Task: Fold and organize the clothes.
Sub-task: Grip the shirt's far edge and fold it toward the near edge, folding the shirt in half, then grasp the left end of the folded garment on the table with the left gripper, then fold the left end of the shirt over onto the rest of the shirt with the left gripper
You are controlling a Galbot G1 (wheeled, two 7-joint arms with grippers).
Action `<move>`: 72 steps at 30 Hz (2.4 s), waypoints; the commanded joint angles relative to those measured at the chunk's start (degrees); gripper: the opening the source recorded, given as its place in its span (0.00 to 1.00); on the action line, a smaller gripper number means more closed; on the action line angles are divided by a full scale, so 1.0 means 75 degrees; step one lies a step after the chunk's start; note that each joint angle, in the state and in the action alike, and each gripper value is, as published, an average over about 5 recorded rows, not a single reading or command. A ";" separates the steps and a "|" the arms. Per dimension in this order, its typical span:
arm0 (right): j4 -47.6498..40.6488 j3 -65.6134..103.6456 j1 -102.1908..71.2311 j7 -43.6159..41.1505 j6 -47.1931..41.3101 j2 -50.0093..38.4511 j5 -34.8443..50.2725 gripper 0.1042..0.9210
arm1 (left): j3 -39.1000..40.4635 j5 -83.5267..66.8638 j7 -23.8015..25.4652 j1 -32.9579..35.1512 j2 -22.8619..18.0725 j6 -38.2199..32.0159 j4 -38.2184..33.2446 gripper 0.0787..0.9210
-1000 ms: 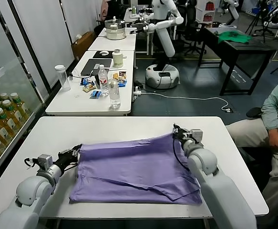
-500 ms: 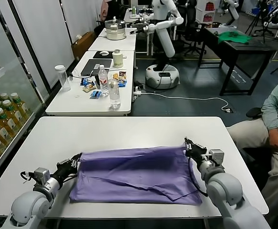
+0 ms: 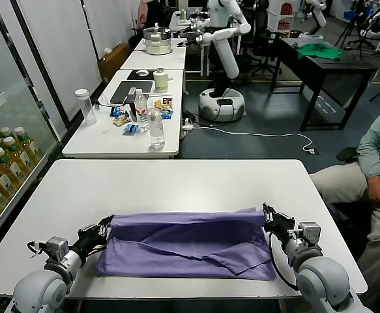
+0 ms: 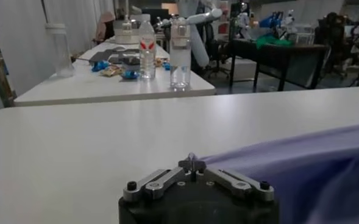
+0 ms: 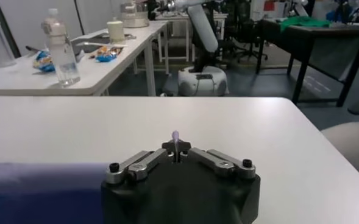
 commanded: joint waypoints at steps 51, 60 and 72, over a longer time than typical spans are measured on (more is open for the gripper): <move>0.0598 0.0057 -0.1048 -0.0047 -0.0206 0.0206 -0.1201 0.88 | 0.1174 -0.0437 -0.3722 0.0414 -0.1212 0.1384 -0.0876 0.39; 0.0644 0.0063 -0.1088 -0.0061 -0.0206 0.0187 -0.1236 0.88 | 0.0545 0.1548 -0.3640 0.0267 -0.1071 0.1378 -0.1172 0.09; 0.0773 0.0272 -0.1296 -0.0075 -0.0198 0.0198 -0.1221 0.88 | -0.2910 0.3836 -0.2868 0.0973 0.0094 0.1370 -0.1015 0.04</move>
